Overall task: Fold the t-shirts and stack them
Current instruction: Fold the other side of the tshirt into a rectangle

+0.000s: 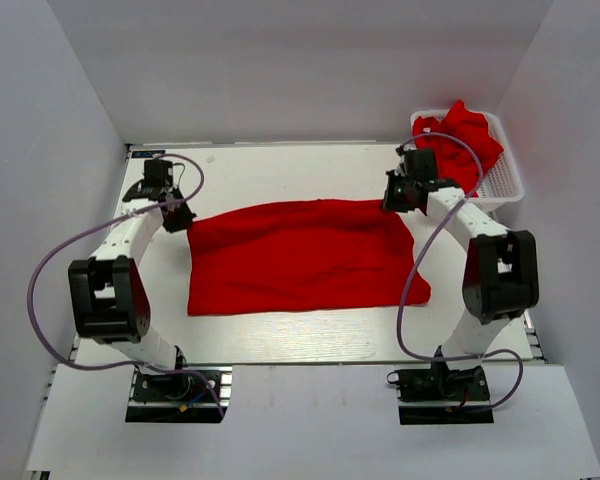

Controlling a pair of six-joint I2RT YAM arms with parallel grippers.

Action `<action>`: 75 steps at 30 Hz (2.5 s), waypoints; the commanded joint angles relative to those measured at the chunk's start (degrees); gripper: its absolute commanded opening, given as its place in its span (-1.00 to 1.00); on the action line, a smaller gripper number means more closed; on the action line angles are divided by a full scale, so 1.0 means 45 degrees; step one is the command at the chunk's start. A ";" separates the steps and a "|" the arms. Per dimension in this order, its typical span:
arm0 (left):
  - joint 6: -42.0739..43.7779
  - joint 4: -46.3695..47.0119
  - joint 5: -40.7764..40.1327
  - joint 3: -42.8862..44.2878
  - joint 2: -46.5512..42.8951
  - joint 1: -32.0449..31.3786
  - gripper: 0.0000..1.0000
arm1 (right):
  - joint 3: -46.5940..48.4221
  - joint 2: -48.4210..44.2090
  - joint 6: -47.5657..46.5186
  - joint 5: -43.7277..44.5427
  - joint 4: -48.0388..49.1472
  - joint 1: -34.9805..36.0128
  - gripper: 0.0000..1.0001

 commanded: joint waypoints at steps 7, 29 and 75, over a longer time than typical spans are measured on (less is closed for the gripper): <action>-0.1062 -0.0012 -0.1036 -0.2520 -0.2607 -0.0074 -1.00 | -0.2990 -0.2956 0.0140 0.0828 0.0616 -0.0110 -1.00; -0.2779 -0.1416 -0.1582 -0.4963 -0.3313 -0.0074 -0.67 | -0.7974 -0.5948 0.1762 0.1023 0.0596 -0.0071 -0.61; -0.1452 -0.1809 0.0038 -0.1467 -0.0909 -0.0074 1.00 | -0.1667 0.0340 0.0043 -0.2841 -0.1045 0.0007 -0.04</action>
